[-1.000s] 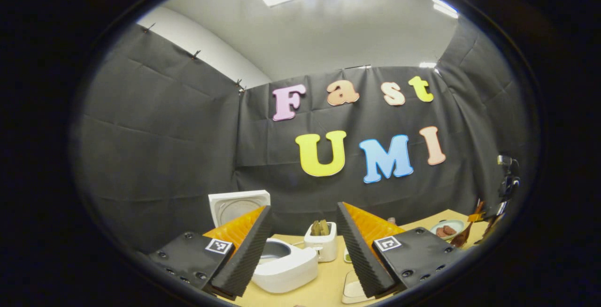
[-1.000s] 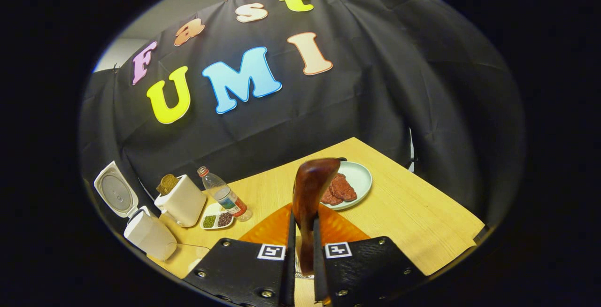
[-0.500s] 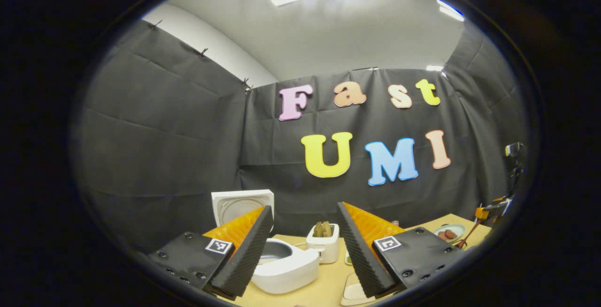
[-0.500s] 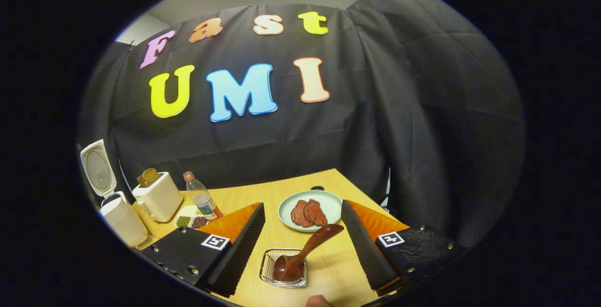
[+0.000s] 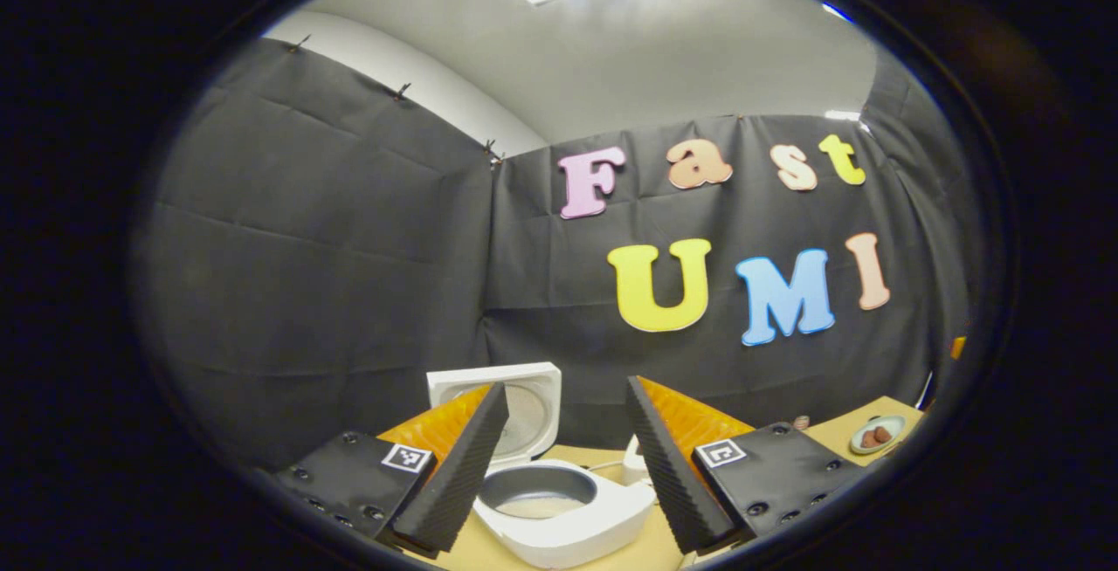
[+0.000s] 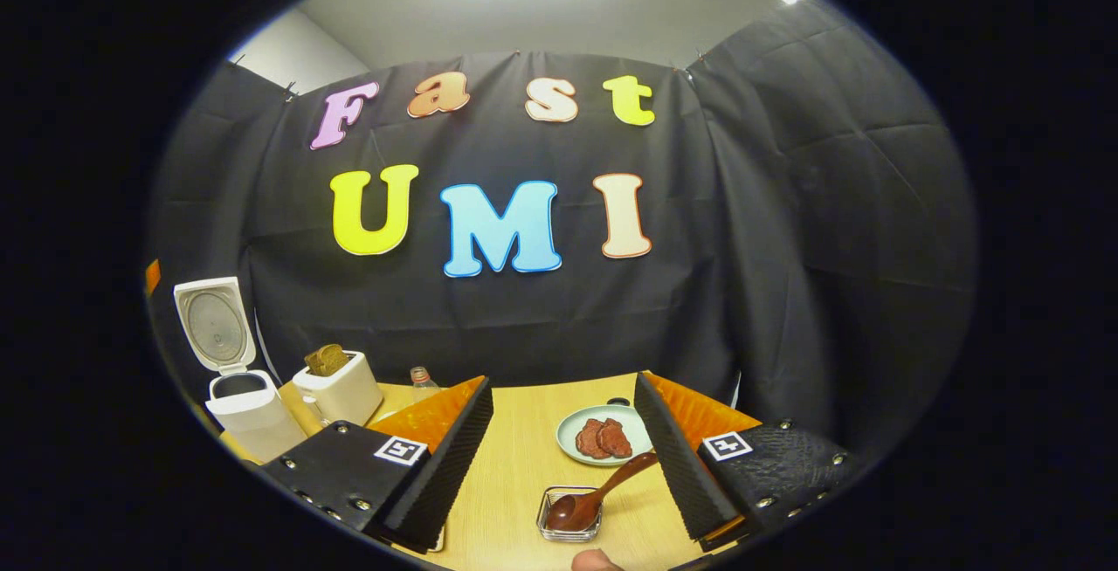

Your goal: Close the left gripper, press the button to open the rice cooker; take a wooden spoon from the chopstick holder with the right hand, scoop a spoonful of rice and pour it into the rice cooker, then put the wooden spoon back into the chopstick holder.

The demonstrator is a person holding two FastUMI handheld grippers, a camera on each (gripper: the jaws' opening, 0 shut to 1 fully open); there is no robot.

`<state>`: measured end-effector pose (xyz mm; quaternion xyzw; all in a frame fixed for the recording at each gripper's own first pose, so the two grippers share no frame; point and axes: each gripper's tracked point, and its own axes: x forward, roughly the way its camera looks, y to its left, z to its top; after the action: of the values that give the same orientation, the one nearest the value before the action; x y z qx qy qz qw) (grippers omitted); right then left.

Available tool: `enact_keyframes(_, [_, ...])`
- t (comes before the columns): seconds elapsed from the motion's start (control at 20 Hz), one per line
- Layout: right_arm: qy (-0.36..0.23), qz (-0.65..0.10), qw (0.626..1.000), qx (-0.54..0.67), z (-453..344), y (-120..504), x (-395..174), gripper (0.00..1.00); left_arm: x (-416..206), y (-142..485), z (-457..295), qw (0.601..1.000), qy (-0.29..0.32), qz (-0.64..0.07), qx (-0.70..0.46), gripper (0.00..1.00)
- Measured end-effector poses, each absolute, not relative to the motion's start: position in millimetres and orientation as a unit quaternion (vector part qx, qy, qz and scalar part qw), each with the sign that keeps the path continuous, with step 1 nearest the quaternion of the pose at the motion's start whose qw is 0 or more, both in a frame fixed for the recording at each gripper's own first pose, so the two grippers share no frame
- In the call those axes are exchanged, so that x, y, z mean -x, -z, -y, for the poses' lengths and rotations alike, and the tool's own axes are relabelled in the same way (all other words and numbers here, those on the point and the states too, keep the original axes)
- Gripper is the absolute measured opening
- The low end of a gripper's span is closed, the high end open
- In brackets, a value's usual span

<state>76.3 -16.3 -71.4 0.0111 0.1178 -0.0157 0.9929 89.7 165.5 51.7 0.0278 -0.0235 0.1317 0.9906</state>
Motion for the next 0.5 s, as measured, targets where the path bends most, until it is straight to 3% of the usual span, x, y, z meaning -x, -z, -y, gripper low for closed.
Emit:
enact_keyframes(0.25, [0.034,-0.11,0.993,-0.003,6.0,58.0,-61.5,0.99,-150.6,-51.7,-225.4,0.985,-0.169,0.022,-0.027,0.94])
enact_keyframes(0.3, [0.037,-0.11,0.993,-0.001,3.9,56.3,-58.4,0.95,-162.7,-50.1,-235.8,0.984,-0.174,0.022,-0.026,0.94])
enact_keyframes(0.45, [0.053,-0.102,0.993,0.014,-1.9,50.2,-48.4,0.99,-199.9,-46.7,-264.1,0.983,-0.182,0.019,-0.019,0.98])
enact_keyframes(0.5, [0.056,-0.101,0.993,0.017,-5.2,49.5,-44.9,0.95,-211.9,-45.4,-272.3,0.983,-0.183,0.017,-0.019,0.94])
